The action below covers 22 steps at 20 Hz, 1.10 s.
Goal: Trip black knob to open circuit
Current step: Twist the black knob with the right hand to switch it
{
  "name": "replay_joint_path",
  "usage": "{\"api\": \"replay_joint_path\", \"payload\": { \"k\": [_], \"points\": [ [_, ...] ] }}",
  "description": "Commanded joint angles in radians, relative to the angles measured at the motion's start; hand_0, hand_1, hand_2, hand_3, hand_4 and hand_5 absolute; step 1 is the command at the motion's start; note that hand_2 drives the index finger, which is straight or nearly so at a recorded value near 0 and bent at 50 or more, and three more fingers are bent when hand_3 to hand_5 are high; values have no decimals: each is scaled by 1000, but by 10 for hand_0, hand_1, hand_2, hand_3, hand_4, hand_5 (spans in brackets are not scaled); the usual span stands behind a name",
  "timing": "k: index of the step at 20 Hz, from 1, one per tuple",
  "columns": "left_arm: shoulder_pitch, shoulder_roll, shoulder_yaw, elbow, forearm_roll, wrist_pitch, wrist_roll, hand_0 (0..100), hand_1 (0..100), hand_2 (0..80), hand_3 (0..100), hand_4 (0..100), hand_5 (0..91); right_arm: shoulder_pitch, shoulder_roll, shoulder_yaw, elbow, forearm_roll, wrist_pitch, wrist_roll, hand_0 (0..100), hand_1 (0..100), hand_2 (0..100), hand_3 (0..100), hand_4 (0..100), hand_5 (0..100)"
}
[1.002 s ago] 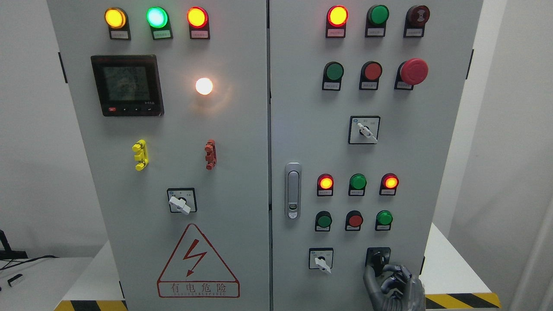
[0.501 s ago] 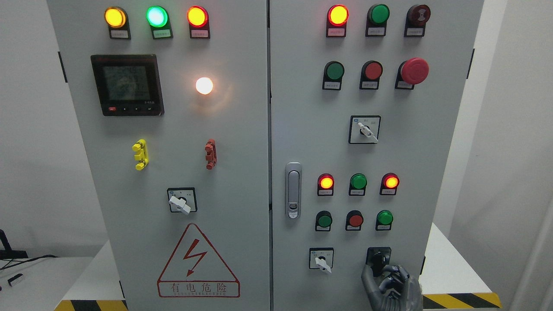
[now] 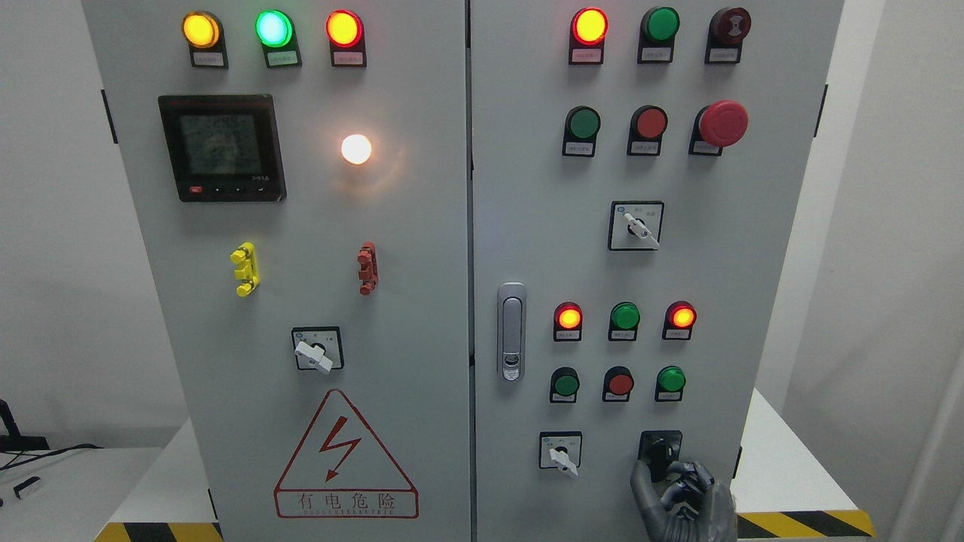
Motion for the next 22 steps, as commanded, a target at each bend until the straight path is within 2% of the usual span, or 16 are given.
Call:
{"api": "replay_joint_path", "payload": {
  "k": [1,22],
  "points": [
    [0,-1,0,0,-31,0,-1,120,389,0,0,0,0,-8,1,1,-4,-34,-3,1,296,708,606,918,882,956],
    [0,-1,0,1,-31,0,-1,120,389,0,0,0,0,-10,0,15,-4,-38,-3,2,303,709,620,925,889,958]
  ]
}}
